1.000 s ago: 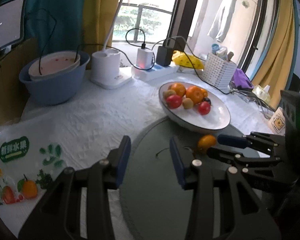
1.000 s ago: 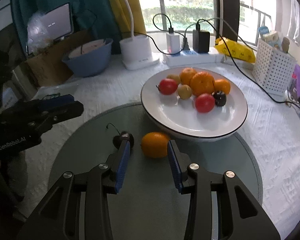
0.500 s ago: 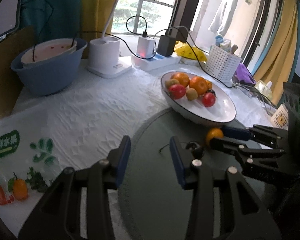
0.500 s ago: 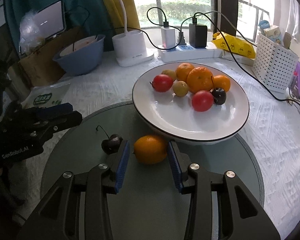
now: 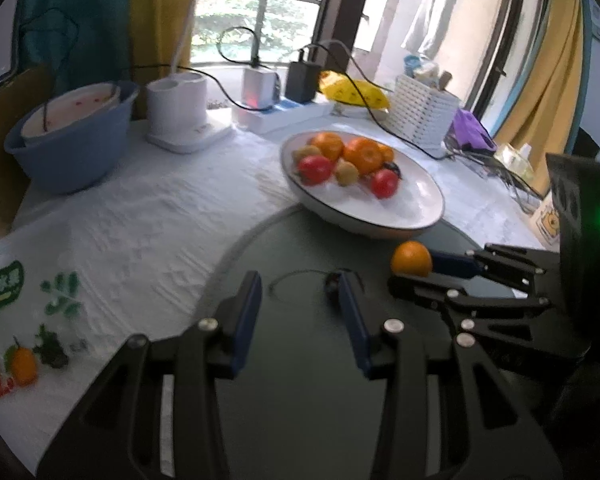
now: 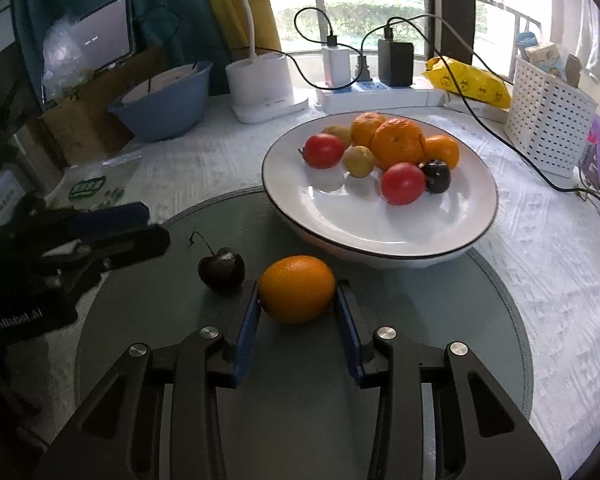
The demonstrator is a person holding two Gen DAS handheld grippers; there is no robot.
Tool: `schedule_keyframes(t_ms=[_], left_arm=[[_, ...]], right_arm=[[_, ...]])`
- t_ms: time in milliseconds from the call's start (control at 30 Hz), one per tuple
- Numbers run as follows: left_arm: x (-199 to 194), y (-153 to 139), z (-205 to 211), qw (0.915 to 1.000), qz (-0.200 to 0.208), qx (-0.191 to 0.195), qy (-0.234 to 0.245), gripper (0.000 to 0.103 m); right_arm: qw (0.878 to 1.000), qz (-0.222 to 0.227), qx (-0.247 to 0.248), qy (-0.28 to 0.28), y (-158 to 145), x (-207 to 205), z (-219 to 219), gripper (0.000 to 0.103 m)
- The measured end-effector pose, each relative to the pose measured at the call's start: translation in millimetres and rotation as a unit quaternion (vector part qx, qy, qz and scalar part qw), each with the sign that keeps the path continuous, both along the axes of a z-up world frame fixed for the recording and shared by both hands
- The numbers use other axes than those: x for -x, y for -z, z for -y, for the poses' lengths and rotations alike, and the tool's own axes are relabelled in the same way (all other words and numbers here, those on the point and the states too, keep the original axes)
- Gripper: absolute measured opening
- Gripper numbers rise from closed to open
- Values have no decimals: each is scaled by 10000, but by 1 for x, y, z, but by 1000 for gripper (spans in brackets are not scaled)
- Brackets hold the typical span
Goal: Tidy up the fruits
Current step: 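Grasp the orange with the right tool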
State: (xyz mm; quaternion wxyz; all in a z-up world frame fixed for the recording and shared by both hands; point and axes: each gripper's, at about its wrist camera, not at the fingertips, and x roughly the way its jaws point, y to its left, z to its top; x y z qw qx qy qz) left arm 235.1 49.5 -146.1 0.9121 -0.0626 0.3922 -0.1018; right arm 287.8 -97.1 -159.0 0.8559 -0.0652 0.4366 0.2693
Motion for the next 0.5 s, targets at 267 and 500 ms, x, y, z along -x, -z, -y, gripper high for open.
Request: schedule_keyframes(t_ms=[267,500], left_arm=[[-6,11,30,9994,-239,-153,177,42],[-18,20,43,9984,-448,-293,177,42]], right_arm=[[9998,-20,-144,156,-2,1,29,40],[9992,-59,-307,262,-1,-5,50,40]])
